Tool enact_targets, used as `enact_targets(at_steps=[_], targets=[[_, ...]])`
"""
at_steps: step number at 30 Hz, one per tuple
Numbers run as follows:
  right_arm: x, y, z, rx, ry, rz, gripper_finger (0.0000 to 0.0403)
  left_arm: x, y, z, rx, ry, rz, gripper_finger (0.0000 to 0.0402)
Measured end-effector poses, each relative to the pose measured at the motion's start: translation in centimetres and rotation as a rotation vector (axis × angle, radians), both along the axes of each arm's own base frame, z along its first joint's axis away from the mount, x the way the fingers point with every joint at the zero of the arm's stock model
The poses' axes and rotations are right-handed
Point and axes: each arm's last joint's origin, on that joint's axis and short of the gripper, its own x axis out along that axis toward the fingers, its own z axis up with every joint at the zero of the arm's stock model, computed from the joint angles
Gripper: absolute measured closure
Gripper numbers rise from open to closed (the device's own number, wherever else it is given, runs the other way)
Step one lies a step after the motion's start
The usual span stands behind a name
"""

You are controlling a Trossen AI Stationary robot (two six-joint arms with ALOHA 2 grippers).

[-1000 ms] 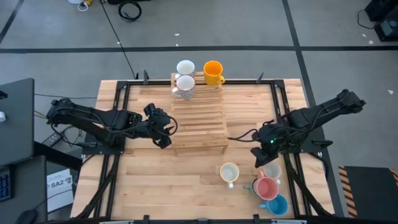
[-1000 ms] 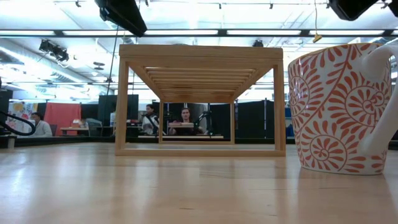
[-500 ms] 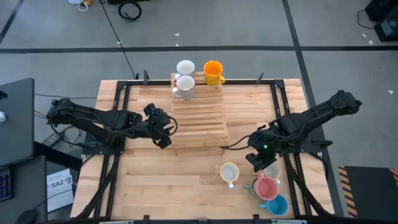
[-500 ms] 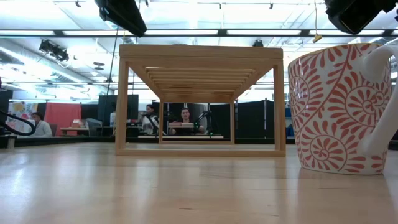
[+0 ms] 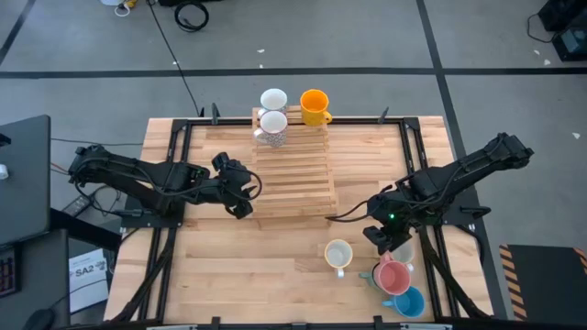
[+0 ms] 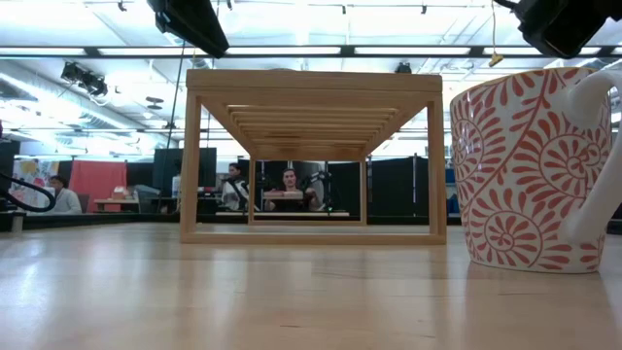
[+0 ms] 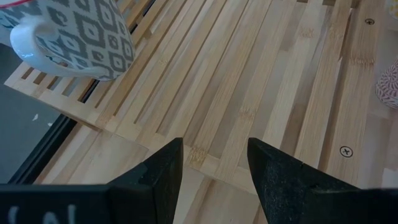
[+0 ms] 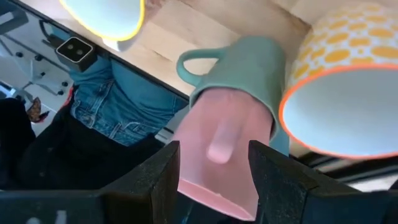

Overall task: Place coffee mugs
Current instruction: Put the pink cup on the shelf aligned with the other yellow cup

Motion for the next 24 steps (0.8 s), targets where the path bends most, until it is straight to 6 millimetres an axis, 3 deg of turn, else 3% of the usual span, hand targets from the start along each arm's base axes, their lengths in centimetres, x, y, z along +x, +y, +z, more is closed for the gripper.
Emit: enact_targets(at_steps=[24], targets=[[0.9,0.5,-1.2,0.012,0.088,-0.006,0.0206,0.0,0.0,0.0,-0.001,0.008,-0.002,0.0216]])
